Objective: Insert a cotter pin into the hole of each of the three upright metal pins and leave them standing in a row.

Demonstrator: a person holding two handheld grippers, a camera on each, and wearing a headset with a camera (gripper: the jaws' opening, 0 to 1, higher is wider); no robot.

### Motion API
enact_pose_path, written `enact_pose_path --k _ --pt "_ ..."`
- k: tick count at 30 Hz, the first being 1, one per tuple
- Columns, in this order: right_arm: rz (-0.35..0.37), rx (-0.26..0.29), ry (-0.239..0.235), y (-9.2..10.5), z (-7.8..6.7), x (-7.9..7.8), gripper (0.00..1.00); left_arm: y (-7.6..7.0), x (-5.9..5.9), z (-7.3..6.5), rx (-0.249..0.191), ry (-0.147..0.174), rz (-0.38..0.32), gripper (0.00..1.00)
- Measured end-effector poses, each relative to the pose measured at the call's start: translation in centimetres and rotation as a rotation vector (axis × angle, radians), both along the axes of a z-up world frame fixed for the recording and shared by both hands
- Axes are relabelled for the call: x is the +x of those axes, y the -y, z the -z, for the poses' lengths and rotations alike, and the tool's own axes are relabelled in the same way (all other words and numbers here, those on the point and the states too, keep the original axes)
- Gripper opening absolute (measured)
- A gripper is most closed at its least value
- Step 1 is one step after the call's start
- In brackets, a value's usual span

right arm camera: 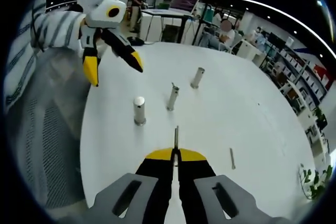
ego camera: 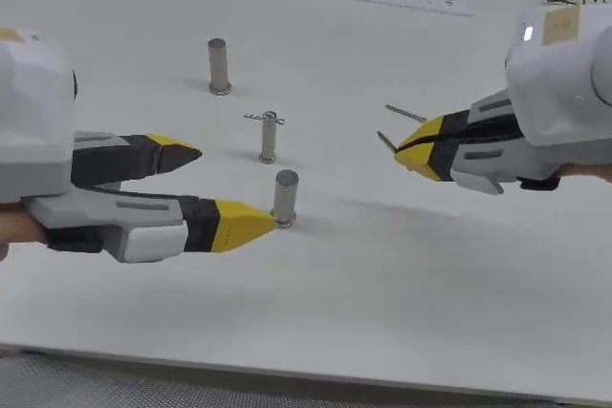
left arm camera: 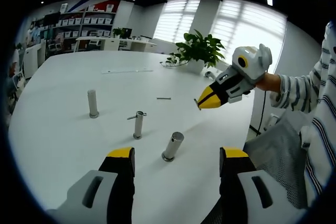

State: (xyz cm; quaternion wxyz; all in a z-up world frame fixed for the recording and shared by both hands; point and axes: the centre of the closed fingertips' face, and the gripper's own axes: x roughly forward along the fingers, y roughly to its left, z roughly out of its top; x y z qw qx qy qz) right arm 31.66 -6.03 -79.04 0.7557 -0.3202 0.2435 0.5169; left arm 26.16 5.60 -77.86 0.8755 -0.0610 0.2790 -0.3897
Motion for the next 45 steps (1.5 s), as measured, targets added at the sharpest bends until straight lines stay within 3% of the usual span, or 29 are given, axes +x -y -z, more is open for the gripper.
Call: enact_pose_path --k 6,9,13,16,23,26,32,36,38,45 --pt "0.016 0.030 0.030 0.0 -0.3 -1.0 0.02 0.5 0.7 -0.6 -0.028 -0.006 -0.011 0.65" --pt "0.016 0.037 0.047 -0.1 -0.5 -1.5 0.02 1.0 1.2 -0.8 -0.078 -0.052 -0.038 0.71" --pt "0.011 0.039 0.058 -0.3 -0.5 -2.4 0.02 1.6 1.5 -1.1 -0.078 -0.048 -0.025 0.73" --pt "-0.004 0.030 0.070 -0.4 -0.4 -3.1 0.02 2.6 1.2 -1.2 -0.089 -0.074 0.008 0.74" --pt "-0.026 -0.004 0.110 -0.2 -0.3 -3.7 0.02 5.2 0.9 -1.7 -0.125 -0.105 0.052 0.68" --pt "-0.034 -0.008 0.113 -0.3 -0.2 -4.2 0.02 6.5 0.4 -1.9 -0.159 -0.133 0.077 0.62" --pt "-0.037 -0.001 0.110 -0.4 -0.3 -4.9 0.02 8.3 -0.2 -1.6 -0.166 -0.165 0.117 0.55" --pt "-0.042 -0.004 0.118 -0.4 -0.2 -5.3 0.02 8.7 -0.1 -1.2 -0.197 -0.227 0.098 0.55" --pt "-0.044 -0.005 0.117 -0.4 -0.2 -5.4 0.02 8.8 0.0 -1.1 -0.196 -0.225 0.100 0.51" --pt "-0.051 -0.010 0.121 -0.4 -0.1 -6.0 0.02 9.6 -0.8 -0.6 -0.205 -0.285 0.131 0.40"
